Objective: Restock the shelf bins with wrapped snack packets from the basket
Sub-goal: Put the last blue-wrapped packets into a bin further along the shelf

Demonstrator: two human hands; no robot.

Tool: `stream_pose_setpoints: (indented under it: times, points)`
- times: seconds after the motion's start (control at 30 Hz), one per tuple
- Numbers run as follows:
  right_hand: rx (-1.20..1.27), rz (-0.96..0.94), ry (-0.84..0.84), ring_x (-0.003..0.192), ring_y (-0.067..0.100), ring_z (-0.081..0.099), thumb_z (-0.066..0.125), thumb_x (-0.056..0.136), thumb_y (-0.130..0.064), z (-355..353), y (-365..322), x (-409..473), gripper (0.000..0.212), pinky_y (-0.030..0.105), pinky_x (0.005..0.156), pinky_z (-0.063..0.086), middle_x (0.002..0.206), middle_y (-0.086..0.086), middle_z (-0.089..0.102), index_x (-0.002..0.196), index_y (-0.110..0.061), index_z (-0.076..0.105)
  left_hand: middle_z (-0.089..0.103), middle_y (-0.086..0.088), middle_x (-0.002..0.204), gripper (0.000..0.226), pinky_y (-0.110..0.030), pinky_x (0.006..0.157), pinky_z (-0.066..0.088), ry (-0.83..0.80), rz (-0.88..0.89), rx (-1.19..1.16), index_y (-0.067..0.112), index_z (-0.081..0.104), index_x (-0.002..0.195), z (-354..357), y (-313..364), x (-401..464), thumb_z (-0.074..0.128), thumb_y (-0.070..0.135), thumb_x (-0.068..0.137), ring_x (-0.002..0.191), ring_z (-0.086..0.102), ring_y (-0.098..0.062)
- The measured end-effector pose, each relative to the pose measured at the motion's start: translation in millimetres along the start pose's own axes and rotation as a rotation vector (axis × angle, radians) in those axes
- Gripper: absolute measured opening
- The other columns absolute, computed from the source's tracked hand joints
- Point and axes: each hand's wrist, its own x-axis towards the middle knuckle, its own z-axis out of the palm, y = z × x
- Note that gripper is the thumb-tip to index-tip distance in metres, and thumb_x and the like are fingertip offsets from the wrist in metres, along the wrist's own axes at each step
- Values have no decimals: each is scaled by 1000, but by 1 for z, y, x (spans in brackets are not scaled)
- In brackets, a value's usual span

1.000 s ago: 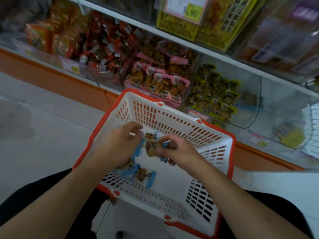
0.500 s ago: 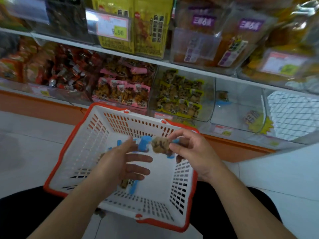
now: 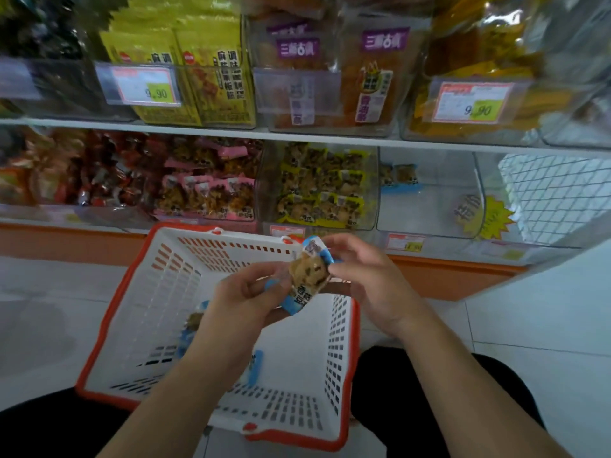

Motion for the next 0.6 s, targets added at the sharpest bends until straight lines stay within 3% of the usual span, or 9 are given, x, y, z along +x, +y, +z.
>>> stream_pose_setpoints:
  times: [0.1, 0.17, 0.3, 0.4, 0.47, 0.53, 0.6]
  points:
    - [-128, 5, 24, 97, 27, 79, 69, 100, -5, 0, -6, -1, 22, 36, 78, 64, 106, 12, 80, 122, -9, 72, 78, -19, 104, 19, -41, 79, 64, 39, -16, -90, 5, 70, 116, 14, -1, -1, 65, 11, 99, 97, 77, -35]
    - [-175, 6, 86, 93, 21, 80, 70, 101, -7, -3, -6, 0, 22, 29, 72, 64, 104, 8, 81, 122, -10, 73, 77, -20, 104, 19, -42, 76, 65, 55, -36, -118, 3, 68, 117, 22, -1, 0, 64, 9, 100, 96, 77, -36]
    - [-121, 19, 187, 94, 20, 80, 74, 100, -14, -11, -2, 6, 22, 41, 79, 66, 104, 3, 81, 121, -18, 70, 78, -17, 100, 15, -41, 76, 65, 94, -30, -81, 6, 68, 114, 45, 1, 12, 63, 10, 101, 92, 78, -34]
    - [-180, -17, 280, 102, 10, 77, 81, 94, -18, -28, -7, 10, 32, 36, 90, 64, 110, -7, 81, 122, -29, 69, 75, -17, 104, 12, -40, 79, 64, 106, 19, -69, 11, 72, 110, 72, 3, 36, 67, 13, 99, 93, 77, -29]
    - [-226, -51, 423, 103, 6, 76, 80, 94, -16, -47, -13, 18, 34, 33, 92, 62, 112, -7, 80, 123, -30, 68, 76, -7, 105, 13, -37, 81, 64, 68, 73, 47, 17, 72, 112, 92, 5, 55, 66, 18, 100, 92, 76, -18]
    - [-227, -87, 565, 101, 9, 76, 77, 95, -13, -74, -22, 35, 33, 31, 89, 60, 112, -5, 79, 123, -27, 67, 76, 8, 110, 18, -39, 92, 60, 11, 159, 264, 28, 68, 120, 105, 4, 75, 62, 25, 103, 96, 73, -7]
    - [-257, -108, 711, 94, 15, 75, 76, 95, -10, -107, -33, 57, 33, 28, 81, 57, 107, -3, 78, 125, -21, 65, 66, 13, 132, 32, -44, 107, 50, 22, 293, 635, 35, 57, 135, 108, -1, 97, 59, 31, 103, 114, 64, -7]
